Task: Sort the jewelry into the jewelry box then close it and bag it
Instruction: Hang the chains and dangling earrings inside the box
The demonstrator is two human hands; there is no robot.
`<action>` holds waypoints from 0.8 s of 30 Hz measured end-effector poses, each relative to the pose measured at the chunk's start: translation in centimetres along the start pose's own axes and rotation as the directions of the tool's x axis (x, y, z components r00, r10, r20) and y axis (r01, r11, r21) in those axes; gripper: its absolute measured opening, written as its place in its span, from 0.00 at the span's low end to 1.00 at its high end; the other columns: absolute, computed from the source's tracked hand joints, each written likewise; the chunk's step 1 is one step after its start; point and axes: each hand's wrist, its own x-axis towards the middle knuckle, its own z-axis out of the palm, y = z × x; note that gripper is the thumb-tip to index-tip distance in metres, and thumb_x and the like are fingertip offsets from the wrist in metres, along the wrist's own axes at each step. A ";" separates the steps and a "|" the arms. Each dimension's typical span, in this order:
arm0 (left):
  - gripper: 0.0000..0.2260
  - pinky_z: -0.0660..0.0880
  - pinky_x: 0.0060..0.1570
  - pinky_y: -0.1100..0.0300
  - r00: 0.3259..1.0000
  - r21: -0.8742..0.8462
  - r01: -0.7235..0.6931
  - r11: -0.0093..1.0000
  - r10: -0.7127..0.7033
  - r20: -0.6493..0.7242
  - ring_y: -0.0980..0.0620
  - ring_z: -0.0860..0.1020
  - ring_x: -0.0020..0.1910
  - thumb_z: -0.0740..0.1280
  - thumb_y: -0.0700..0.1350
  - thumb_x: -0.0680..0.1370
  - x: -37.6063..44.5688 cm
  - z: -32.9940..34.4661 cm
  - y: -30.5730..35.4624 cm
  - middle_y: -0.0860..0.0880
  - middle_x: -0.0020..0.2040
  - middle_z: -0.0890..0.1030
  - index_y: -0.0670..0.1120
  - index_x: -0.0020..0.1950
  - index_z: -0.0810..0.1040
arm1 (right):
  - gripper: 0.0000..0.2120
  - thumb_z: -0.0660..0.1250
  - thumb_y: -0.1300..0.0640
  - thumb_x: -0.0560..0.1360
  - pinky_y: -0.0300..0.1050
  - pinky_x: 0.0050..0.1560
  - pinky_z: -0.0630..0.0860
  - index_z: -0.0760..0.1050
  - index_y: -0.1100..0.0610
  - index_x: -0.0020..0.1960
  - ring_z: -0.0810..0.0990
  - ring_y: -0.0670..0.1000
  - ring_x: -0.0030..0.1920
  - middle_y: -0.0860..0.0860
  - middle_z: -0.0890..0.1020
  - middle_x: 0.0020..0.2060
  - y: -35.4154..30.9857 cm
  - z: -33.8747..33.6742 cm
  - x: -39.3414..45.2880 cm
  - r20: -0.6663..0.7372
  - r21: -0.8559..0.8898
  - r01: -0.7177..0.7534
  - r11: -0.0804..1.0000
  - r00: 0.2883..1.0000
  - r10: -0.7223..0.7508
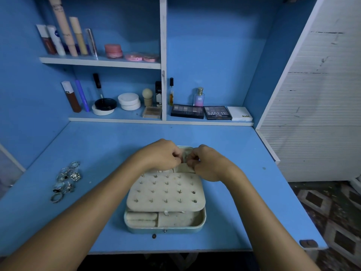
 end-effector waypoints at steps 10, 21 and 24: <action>0.13 0.70 0.34 0.61 0.999 -0.023 0.037 0.999 -0.037 -0.019 0.54 0.73 0.32 0.64 0.45 0.77 -0.2 0.2 0.5 0.54 0.32 0.76 0.51 0.32 0.77 | 0.12 0.61 0.61 0.79 0.41 0.37 0.72 0.74 0.49 0.39 0.76 0.51 0.40 0.52 0.76 0.46 -0.3 -0.2 -0.3 0.001 0.015 -0.010 1.000 1.000 0.010; 0.07 0.70 0.37 0.74 0.984 -0.132 -0.099 0.986 0.077 -0.162 0.64 0.79 0.38 0.72 0.41 0.74 -1.3 0.3 -1.4 0.63 0.36 0.82 0.54 0.44 0.86 | 0.06 0.66 0.60 0.76 0.42 0.41 0.77 0.82 0.54 0.46 0.80 0.51 0.44 0.49 0.82 0.44 -0.7 0.0 -0.7 -0.083 0.029 -0.036 0.999 0.996 0.039; 0.04 0.68 0.35 0.74 0.953 -0.202 -0.151 0.968 0.088 -0.290 0.63 0.76 0.34 0.73 0.43 0.75 -2.6 0.1 -2.8 0.65 0.34 0.80 0.53 0.44 0.85 | 0.04 0.68 0.58 0.78 0.31 0.38 0.72 0.80 0.52 0.46 0.78 0.46 0.42 0.46 0.81 0.43 0.1 0.4 -1.1 -0.172 0.097 0.034 0.995 0.985 -0.016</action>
